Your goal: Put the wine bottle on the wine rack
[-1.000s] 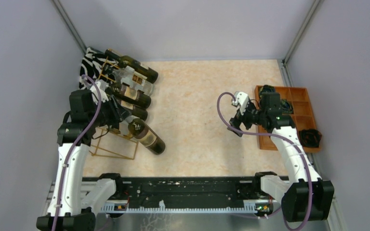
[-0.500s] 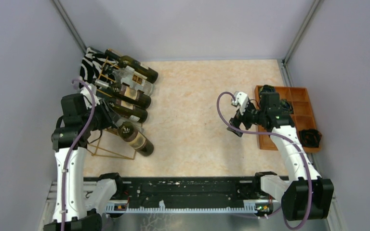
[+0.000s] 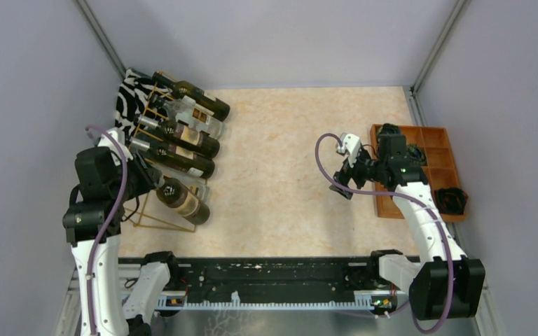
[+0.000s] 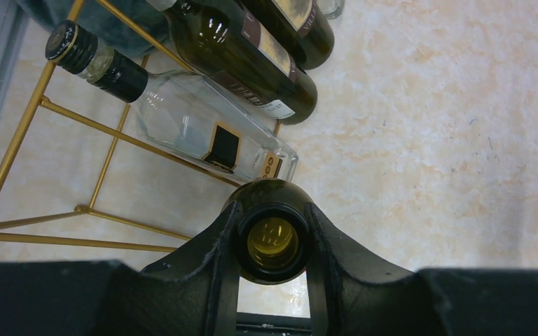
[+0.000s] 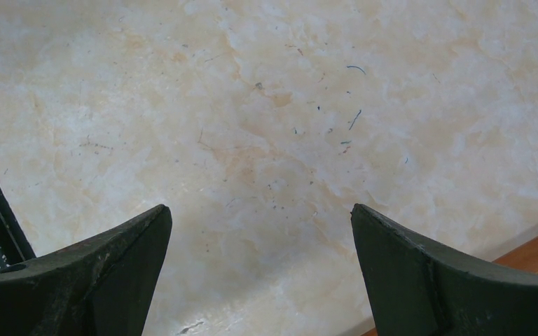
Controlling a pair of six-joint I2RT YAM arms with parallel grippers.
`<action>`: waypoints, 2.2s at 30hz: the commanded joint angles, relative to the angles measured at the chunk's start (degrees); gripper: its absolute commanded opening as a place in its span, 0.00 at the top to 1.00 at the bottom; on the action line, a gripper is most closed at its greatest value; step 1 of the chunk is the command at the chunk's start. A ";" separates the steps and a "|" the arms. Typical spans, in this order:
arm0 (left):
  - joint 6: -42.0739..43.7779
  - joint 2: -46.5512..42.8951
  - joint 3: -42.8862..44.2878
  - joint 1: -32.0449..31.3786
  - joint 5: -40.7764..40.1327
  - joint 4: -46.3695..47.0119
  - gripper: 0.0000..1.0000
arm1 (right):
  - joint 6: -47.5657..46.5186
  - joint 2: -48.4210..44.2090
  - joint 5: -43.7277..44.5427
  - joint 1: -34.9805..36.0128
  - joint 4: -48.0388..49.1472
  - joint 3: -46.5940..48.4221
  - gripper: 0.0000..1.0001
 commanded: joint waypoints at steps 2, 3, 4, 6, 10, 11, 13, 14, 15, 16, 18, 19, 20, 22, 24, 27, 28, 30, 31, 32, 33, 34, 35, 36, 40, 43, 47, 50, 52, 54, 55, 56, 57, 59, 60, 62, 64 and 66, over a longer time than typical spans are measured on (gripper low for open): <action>-1.63 0.63 -1.51 0.27 -1.64 6.29 1.00 | -0.87 -0.38 -1.47 -0.49 1.09 0.18 0.02; -1.80 1.09 -1.81 0.32 -1.20 6.83 1.00 | -0.87 -0.41 -1.44 -0.52 1.12 0.11 0.02; -1.98 1.41 -2.09 0.25 -0.74 7.16 1.00 | -0.81 -0.40 -1.38 -0.55 1.19 0.09 0.02; -1.96 1.85 -2.56 0.25 0.27 7.29 1.00 | -0.79 -0.43 -1.21 -0.54 1.26 0.09 0.01; -1.41 1.87 -2.81 0.38 -1.44 5.67 1.00 | -0.79 -0.29 -1.22 -0.50 1.29 0.00 0.02; -1.22 1.75 -3.04 0.38 -2.31 5.23 1.00 | -0.85 -0.19 -1.34 -0.49 1.30 0.00 0.02; -0.91 1.85 -3.83 0.34 -3.70 4.75 1.00 | -0.87 -0.17 -1.38 -0.48 1.30 -0.01 0.02; -0.90 1.98 -4.39 0.38 -4.40 4.68 0.99 | -0.87 -0.11 -1.51 -0.49 1.27 0.00 0.02; -0.90 2.08 -5.01 0.37 -5.09 4.62 0.98 | -0.87 -0.12 -1.55 -0.55 1.22 0.00 0.02; -0.90 2.12 -5.71 0.34 -5.72 4.73 0.98 | -0.87 -0.11 -1.55 -0.57 1.21 0.00 0.01; -0.90 2.08 -7.09 0.38 -6.25 5.08 0.97 | -0.87 -0.17 -1.54 -0.48 1.21 0.00 0.02; -0.90 2.04 -7.61 0.38 -8.30 5.12 0.95 | -0.87 -0.17 -1.55 -0.48 1.21 0.01 0.02; -0.98 1.96 -8.07 0.38 -9.26 5.15 0.92 | -0.87 -0.17 -1.55 -0.48 1.21 0.05 0.02; -0.99 1.72 -8.91 0.34 -10.85 5.15 0.91 | -0.87 -0.17 -1.50 -0.48 1.18 0.00 0.02; -1.05 1.24 -9.70 0.34 -12.06 5.08 0.83 | -0.87 -0.17 -1.55 -0.48 1.19 0.00 0.02; -1.31 0.86 -10.68 0.35 -12.93 4.70 0.79 | -0.87 -0.11 -1.62 -0.49 1.21 0.03 0.02; -1.46 0.77 -10.86 0.38 -13.13 4.47 0.79 | -0.87 -0.09 -1.69 -0.52 1.21 0.05 0.02; -1.73 0.51 -11.16 0.34 -13.60 4.37 0.78 | -0.87 -0.19 -1.72 -0.48 1.21 0.08 0.02; -1.92 0.39 -11.18 0.35 -13.88 4.28 0.76 | -0.85 -0.15 -1.77 -0.48 1.14 0.09 0.02; -2.02 0.41 -11.18 0.33 -14.16 4.21 0.74 | -0.87 -0.09 -1.80 -0.48 1.19 0.09 0.02; -2.18 0.50 -11.18 0.33 -14.37 4.07 0.73 | -0.87 -0.08 -1.81 -0.49 1.13 0.08 0.02; -2.39 0.53 -11.23 0.34 -14.42 4.04 0.73 | -0.87 -0.13 -1.81 -0.54 1.12 0.09 0.02; -2.61 0.52 -11.31 0.33 -14.59 3.97 0.72 | -0.87 -0.13 -1.81 -0.56 1.12 0.09 0.02; -2.88 0.61 -11.42 0.38 -14.61 3.86 0.72 | -0.87 -0.17 -1.79 -0.49 1.12 0.09 0.02; -4.23 0.25 -11.65 0.39 -15.77 3.38 0.67 | -0.87 -0.18 -1.81 -0.51 1.12 0.09 0.02; -5.01 -0.12 -11.71 0.38 -16.29 2.85 0.61 | -0.87 -0.26 -1.90 -0.51 1.12 0.09 0.01; -5.92 -0.47 -11.71 0.36 -17.57 2.34 0.61 | -0.87 -0.39 -1.90 -0.48 1.12 0.09 0.02; -6.70 -0.06 -11.56 0.35 -18.95 1.70 0.59 | -0.87 -0.48 -1.90 -0.51 1.11 0.09 0.02; -7.15 0.16 -11.47 0.34 -19.73 1.30 0.58 | -0.87 -0.52 -1.89 -0.53 1.08 0.09 0.02; -7.54 0.43 -11.32 0.33 -20.68 0.93 0.57 | -0.87 -0.52 -1.86 -0.50 1.09 0.09 0.02; -7.76 0.52 -11.28 0.33 -21.22 0.62 0.55 | -0.87 -0.57 -1.90 -0.50 1.12 0.08 0.02; -7.96 0.46 -11.27 0.33 -21.61 0.30 0.54 | -0.87 -0.61 -1.91 -0.48 1.11 0.09 0.02; -7.93 0.38 -11.27 0.33 -21.90 0.05 0.54 | -0.91 -0.65 -1.83 -0.48 1.11 0.09 0.02; -8.25 0.14 -11.29 0.39 -22.80 -0.37 0.53 | -0.96 -0.66 -1.80 -0.49 1.11 0.05 0.02; -8.47 0.09 -11.27 0.34 -23.43 -0.63 0.52 | -0.96 -0.62 -1.79 -0.48 1.07 0.08 0.02; -8.72 0.10 -11.19 0.33 -23.99 -0.90 0.52 | -0.96 -0.70 -1.76 -0.55 1.12 0.01 0.02; -8.94 0.40 -11.12 0.34 -24.50 -1.14 0.52 | -0.95 -0.72 -1.89 -0.48 1.03 0.09 0.02; -9.43 0.82 -10.97 0.33 -25.52 -1.59 0.49 | -0.96 -0.79 -1.82 -0.55 1.03 0.07 0.02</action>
